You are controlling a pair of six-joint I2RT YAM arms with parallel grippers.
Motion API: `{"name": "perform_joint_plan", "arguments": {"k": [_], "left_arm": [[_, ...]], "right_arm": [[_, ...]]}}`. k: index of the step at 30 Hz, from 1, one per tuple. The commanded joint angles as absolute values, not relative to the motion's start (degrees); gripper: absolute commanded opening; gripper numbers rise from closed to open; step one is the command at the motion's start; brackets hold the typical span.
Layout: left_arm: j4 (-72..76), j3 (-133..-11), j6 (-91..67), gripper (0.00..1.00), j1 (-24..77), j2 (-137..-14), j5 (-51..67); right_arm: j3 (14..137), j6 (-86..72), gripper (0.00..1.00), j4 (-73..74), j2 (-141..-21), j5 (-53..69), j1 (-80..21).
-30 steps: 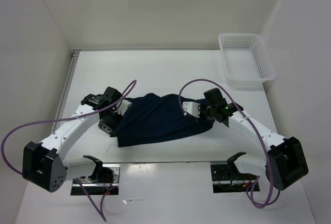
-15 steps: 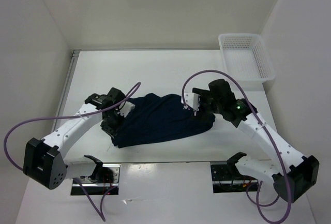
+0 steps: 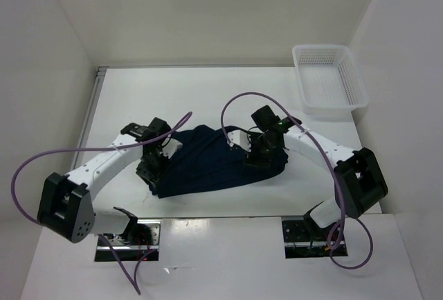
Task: Fold and stack the shorts
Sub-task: Fold the shorts
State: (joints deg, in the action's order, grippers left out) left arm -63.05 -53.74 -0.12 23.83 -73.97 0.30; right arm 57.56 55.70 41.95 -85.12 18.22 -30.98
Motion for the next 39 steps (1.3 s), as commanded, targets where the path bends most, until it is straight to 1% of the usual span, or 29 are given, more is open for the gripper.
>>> {"name": "perform_joint_plan", "arguments": {"k": [1, 2, 6, 11, 14, 15, 20, 21, 23, 24, 26, 27, 28, 29, 30, 31, 34, 37, 38, 39], "left_arm": [[-64.95, -54.93, 0.00, 0.47, 24.08, -79.00, 1.93], [-65.56, -54.93, 0.00, 0.50, 24.08, -81.71, 1.93], [-66.18, -55.46, 0.00, 0.54, 25.57, -85.78, 3.25], [-60.40, -53.61, 0.00, 0.54, 26.10, -88.59, -1.75], [-59.16, -52.30, 0.00, 0.54, 26.63, -89.21, -1.23], [-59.15, -52.29, 0.00, 0.52, 26.63, -89.73, -1.23], [-58.63, -52.82, 0.00, 0.51, 26.63, -92.01, -3.85], [-58.62, -52.82, 0.00, 0.50, 26.63, -92.54, -4.39], [-56.08, -52.82, 0.00, 0.48, 26.63, -93.86, -6.84], [-56.07, -52.82, 0.00, 0.46, 26.63, -94.39, -6.86], [-55.37, -53.52, 0.00, 0.35, 26.63, -96.15, -5.99], [-55.37, -54.83, 0.00, 0.30, 26.63, -96.94, -5.98], [-55.37, -55.37, 0.00, 0.24, 26.63, -96.94, -5.37], [-55.37, -55.89, 0.00, 0.13, 26.63, -96.94, -5.36], [-54.85, -56.42, 0.00, 0.10, 26.63, -96.94, -4.67], [-54.84, -57.56, 0.00, 0.07, 26.63, -96.94, -3.88], [-54.84, -59.05, 0.00, 0.00, 26.63, -96.33, -3.87], [-55.45, -61.52, 0.00, 0.00, 25.06, -94.75, -5.01], [-56.24, -62.48, 0.00, 0.00, 24.27, -94.75, -5.01], [-56.25, -64.32, 0.00, 0.00, 23.74, -94.22, -5.01]], "right_arm": [[58.80, 58.18, 0.80, 45.44, -85.34, 15.31, -29.98], [58.19, 58.18, 0.80, 45.44, -84.82, 14.51, -29.97], [57.04, 58.18, 0.80, 44.30, -83.67, 12.66, -27.77], [53.45, 57.66, 0.77, 42.10, -81.65, 10.55, -25.67], [51.95, 57.66, 0.73, 40.78, -80.34, 8.62, -25.66], [51.42, 57.66, 0.73, 40.09, -80.33, 8.61, -25.66], [50.19, 57.66, 0.65, 38.06, -79.80, 6.50, -25.66], [50.19, 57.66, 0.60, 37.45, -79.80, 6.50, -25.66], [50.19, 57.66, 0.53, 36.83, -79.80, 6.50, -25.66], [50.19, 57.66, 0.45, 36.83, -79.80, 6.50, -25.66], [50.19, 57.66, 0.38, 36.83, -79.28, 6.50, -25.66], [50.19, 56.96, 0.29, 36.30, -78.76, 6.50, -25.66], [50.19, 56.95, 0.26, 36.30, -78.75, 6.50, -25.66], [50.71, 56.43, 0.22, 36.30, -78.23, 6.50, -25.66], [50.71, 56.43, 0.20, 36.30, -78.22, 6.50, -25.66], [50.71, 56.43, 0.15, 36.30, -77.61, 6.50, -25.66], [51.94, 55.81, 0.12, 36.83, -77.61, 6.50, -25.66], [53.26, 55.20, 0.06, 36.83, -77.08, 6.50, -25.66], [53.87, 54.41, 0.01, 36.83, -77.08, 7.11, -25.66], [54.57, 54.40, 0.00, 36.83, -77.08, 7.12, -25.66]]}}
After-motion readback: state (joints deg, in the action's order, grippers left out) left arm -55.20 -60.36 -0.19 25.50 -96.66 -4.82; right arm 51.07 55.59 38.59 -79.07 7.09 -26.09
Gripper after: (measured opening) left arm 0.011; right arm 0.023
